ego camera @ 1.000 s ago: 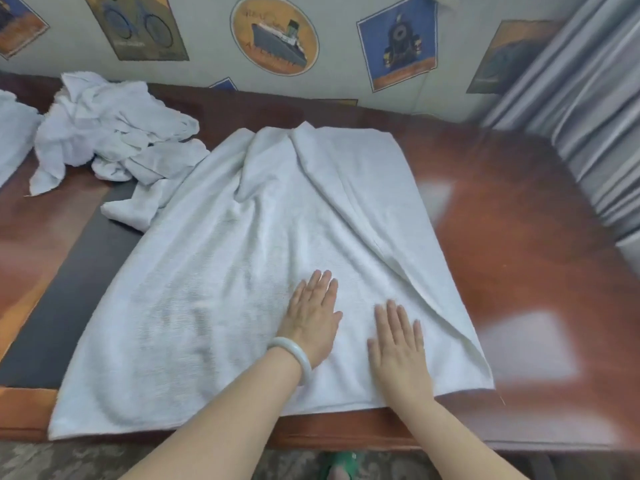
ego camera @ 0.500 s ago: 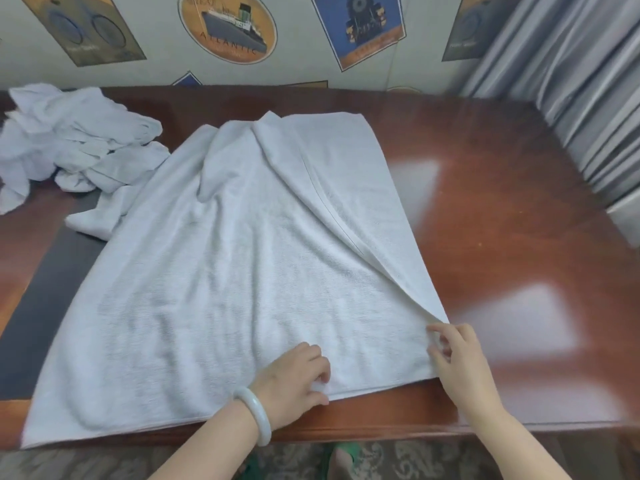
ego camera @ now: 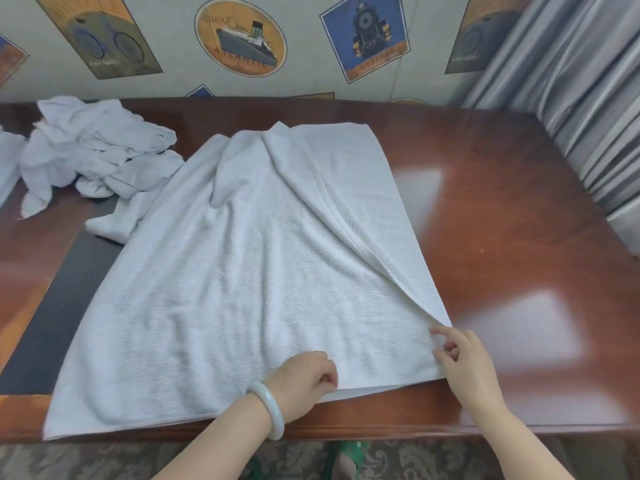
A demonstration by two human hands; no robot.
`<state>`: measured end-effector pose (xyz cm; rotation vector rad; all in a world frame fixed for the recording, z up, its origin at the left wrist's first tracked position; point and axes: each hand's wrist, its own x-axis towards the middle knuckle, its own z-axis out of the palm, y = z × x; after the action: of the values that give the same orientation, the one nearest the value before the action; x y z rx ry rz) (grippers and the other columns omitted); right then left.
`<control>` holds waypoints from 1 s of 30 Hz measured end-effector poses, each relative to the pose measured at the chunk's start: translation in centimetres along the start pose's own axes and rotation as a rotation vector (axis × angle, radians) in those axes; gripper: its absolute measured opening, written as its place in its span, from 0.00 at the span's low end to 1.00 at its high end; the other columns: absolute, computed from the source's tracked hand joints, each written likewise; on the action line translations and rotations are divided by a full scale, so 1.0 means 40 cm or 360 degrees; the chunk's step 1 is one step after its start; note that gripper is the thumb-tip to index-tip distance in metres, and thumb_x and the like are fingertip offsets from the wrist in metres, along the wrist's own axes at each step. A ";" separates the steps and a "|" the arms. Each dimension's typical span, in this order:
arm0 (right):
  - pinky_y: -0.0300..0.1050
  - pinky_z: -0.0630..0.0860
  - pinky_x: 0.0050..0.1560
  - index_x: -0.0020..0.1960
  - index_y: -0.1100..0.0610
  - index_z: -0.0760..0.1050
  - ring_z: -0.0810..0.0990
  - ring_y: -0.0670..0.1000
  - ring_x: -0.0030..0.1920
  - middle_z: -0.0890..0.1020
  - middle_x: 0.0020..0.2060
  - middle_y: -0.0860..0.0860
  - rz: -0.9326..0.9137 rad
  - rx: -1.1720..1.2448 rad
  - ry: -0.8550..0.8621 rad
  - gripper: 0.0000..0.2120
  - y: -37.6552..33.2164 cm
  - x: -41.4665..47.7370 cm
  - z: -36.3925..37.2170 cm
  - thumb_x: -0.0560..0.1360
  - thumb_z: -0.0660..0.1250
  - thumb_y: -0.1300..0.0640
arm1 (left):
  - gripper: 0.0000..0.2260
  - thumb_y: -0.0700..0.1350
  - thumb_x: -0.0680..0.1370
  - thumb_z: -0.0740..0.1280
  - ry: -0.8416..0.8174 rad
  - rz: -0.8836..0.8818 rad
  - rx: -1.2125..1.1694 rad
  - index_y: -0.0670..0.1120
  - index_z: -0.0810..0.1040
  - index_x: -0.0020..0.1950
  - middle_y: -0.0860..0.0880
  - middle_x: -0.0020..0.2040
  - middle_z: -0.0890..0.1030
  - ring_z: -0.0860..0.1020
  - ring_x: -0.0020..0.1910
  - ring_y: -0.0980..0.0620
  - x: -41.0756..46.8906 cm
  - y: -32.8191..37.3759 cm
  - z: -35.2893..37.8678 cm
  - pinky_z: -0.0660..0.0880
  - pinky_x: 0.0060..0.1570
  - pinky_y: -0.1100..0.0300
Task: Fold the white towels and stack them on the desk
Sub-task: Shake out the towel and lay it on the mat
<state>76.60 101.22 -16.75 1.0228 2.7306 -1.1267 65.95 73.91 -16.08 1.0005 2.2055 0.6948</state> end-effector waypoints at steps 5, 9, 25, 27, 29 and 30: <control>0.35 0.69 0.38 0.54 0.46 0.79 0.74 0.49 0.39 0.72 0.41 0.52 0.0047 0.0044 -0.0035 0.16 -0.002 0.006 -0.007 0.76 0.66 0.66 | 0.05 0.44 0.79 0.65 -0.0293 0.0043 0.0024 0.48 0.80 0.48 0.60 0.42 0.71 0.74 0.48 0.57 0.010 -0.006 0.011 0.74 0.53 0.59; 0.40 0.70 0.37 0.53 0.51 0.76 0.75 0.50 0.40 0.76 0.43 0.52 0.0180 0.0090 -0.0003 0.13 -0.005 0.027 -0.019 0.75 0.65 0.67 | 0.06 0.45 0.80 0.64 -0.0416 0.0065 0.0121 0.47 0.81 0.49 0.59 0.43 0.71 0.74 0.48 0.56 0.035 -0.005 0.010 0.73 0.53 0.58; 0.42 0.68 0.34 0.32 0.56 0.69 0.75 0.52 0.35 0.78 0.33 0.51 0.0690 -0.0290 -0.0367 0.12 0.048 0.164 -0.132 0.69 0.72 0.59 | 0.32 0.64 0.71 0.56 0.0126 -0.0420 0.0791 0.54 0.67 0.74 0.49 0.76 0.67 0.61 0.75 0.44 0.158 -0.040 -0.005 0.50 0.70 0.46; 0.41 0.69 0.33 0.33 0.55 0.69 0.77 0.52 0.35 0.78 0.34 0.50 0.0711 -0.0459 -0.0434 0.12 0.063 0.155 -0.157 0.67 0.72 0.56 | 0.32 0.63 0.70 0.57 0.0099 -0.0297 0.0830 0.54 0.69 0.73 0.49 0.75 0.67 0.62 0.74 0.43 0.166 -0.017 0.018 0.50 0.70 0.45; 0.43 0.69 0.33 0.36 0.54 0.70 0.77 0.52 0.37 0.78 0.35 0.49 0.0594 -0.0413 -0.0304 0.15 0.065 0.169 -0.155 0.63 0.74 0.47 | 0.31 0.63 0.70 0.57 0.0049 -0.0278 0.0842 0.55 0.70 0.71 0.51 0.74 0.69 0.64 0.72 0.40 0.175 0.007 0.027 0.54 0.68 0.44; 0.43 0.67 0.31 0.37 0.53 0.70 0.75 0.52 0.38 0.77 0.36 0.49 0.0491 -0.0311 -0.0210 0.18 0.059 0.186 -0.146 0.61 0.73 0.42 | 0.29 0.63 0.70 0.57 0.0023 -0.0264 0.0858 0.56 0.71 0.70 0.52 0.73 0.70 0.66 0.71 0.40 0.178 0.014 0.025 0.57 0.67 0.43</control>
<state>73.41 110.37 -15.76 1.2356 2.4144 -0.8300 63.17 80.07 -18.62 1.0421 2.5132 0.0224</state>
